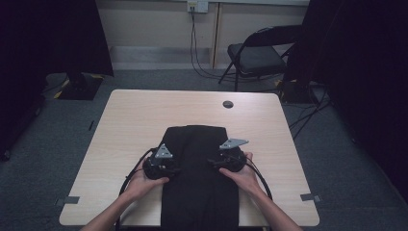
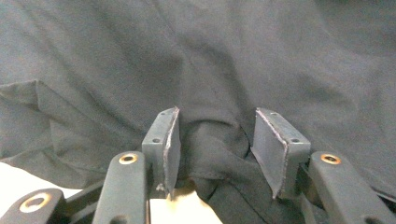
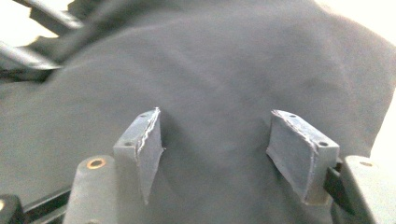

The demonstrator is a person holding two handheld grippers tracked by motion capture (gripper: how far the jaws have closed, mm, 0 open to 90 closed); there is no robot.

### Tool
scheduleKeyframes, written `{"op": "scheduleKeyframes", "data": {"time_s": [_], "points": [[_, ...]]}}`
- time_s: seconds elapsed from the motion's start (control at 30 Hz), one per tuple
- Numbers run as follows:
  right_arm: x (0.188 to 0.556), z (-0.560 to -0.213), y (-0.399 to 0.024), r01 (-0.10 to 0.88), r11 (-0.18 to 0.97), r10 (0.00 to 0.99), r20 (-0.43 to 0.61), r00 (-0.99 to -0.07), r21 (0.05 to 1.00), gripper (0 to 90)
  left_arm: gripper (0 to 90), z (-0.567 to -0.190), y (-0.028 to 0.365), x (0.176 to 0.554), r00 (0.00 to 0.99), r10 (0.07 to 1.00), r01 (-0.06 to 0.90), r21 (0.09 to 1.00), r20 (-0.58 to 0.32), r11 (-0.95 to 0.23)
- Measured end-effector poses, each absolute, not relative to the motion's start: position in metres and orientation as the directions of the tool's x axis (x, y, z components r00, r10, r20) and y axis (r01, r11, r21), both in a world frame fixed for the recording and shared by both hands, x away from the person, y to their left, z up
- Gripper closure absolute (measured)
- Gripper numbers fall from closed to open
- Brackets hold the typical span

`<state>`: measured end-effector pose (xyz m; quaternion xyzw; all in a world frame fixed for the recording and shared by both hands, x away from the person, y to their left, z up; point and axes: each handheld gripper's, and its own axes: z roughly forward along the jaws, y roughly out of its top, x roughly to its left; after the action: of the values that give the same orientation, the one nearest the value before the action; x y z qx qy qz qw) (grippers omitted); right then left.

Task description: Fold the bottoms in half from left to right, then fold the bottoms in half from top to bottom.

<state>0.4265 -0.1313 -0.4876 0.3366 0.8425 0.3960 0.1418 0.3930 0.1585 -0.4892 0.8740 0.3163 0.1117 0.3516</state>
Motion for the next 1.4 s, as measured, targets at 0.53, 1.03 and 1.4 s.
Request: {"op": "scheduleKeyframes", "data": {"time_s": [0.53, 1.03, 1.4], "points": [[0.408, -0.493, -0.117, 0.426, 0.515, 0.617, 0.022, -0.786, 0.744, 31.7, 40.7, -0.461, 0.175, 0.412, 0.725, 0.679, 0.510, 0.751, -0.112, -0.420], [0.489, -0.480, -0.139, 0.518, 0.384, 0.770, 0.045, -0.637, 0.764, 21.4, 27.8, -0.480, 0.198, 0.477, 0.584, 0.799, 0.572, 0.772, -0.146, -0.276], [0.512, -0.491, -0.127, 0.518, 0.395, 0.785, 0.014, -0.619, 0.759, 21.6, 28.0, -0.481, 0.177, 0.497, 0.629, 0.775, 0.564, 0.720, -0.059, -0.404]]}}
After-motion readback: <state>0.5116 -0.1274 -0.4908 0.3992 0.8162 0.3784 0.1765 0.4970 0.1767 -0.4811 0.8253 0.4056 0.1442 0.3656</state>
